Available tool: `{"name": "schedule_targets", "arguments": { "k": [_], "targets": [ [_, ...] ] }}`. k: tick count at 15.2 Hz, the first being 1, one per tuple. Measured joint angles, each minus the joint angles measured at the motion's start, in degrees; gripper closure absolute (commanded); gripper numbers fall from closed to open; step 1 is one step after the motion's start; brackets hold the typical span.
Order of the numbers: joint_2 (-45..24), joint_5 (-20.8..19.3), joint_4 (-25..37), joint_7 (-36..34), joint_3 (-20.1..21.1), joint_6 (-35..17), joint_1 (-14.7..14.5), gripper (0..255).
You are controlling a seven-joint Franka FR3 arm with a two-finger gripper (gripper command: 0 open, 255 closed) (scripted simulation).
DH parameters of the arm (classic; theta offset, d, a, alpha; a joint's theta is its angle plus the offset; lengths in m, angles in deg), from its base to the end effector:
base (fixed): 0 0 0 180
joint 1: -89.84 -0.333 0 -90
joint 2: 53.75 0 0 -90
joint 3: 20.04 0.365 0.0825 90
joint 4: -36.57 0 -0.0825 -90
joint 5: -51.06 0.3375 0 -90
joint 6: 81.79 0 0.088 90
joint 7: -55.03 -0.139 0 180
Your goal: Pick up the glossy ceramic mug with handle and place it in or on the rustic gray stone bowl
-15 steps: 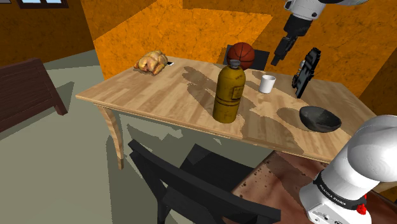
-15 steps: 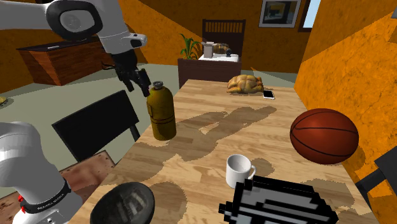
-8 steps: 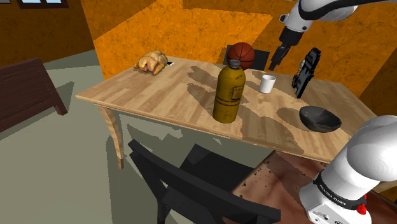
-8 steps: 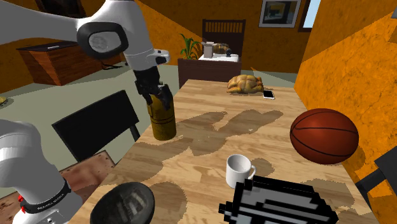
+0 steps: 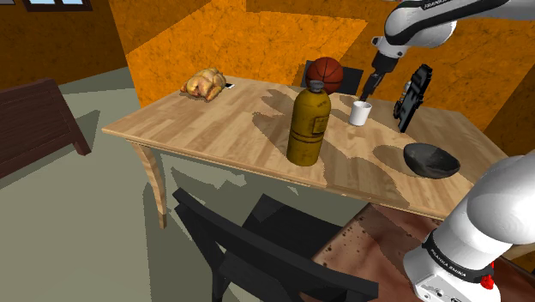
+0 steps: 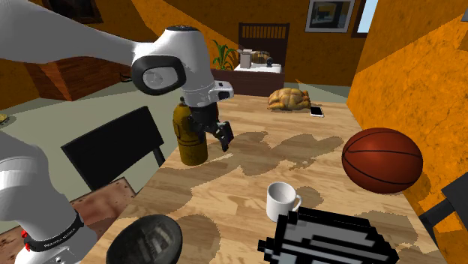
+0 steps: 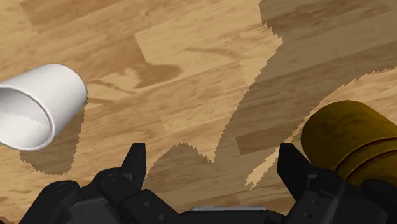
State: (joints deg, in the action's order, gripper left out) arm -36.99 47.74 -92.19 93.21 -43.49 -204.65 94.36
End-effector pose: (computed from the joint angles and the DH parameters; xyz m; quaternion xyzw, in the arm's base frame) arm 0.3752 -0.2212 0.5249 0.9904 0.1052 0.0877 0.0185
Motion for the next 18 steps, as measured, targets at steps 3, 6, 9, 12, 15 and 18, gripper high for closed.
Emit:
{"name": "schedule_targets", "arguments": {
  "k": [3,6,9,12,15,18],
  "targets": [
    [-5.9,2.5,2.6,4.6,-2.9,-2.8,0.0,0],
    [-12.9,6.5,7.0,9.8,-5.4,-4.6,0.2,0],
    [-19.6,10.9,11.4,15.0,-6.9,-5.6,1.3,0],
    [-26.3,15.5,16.4,19.6,-7.3,-5.9,3.2,0],
    [-33.6,20.0,22.6,24.1,-6.9,-5.5,6.2,0],
    [-37.2,22.2,25.1,26.2,-6.3,-5.9,7.9,0]
  ]
}}
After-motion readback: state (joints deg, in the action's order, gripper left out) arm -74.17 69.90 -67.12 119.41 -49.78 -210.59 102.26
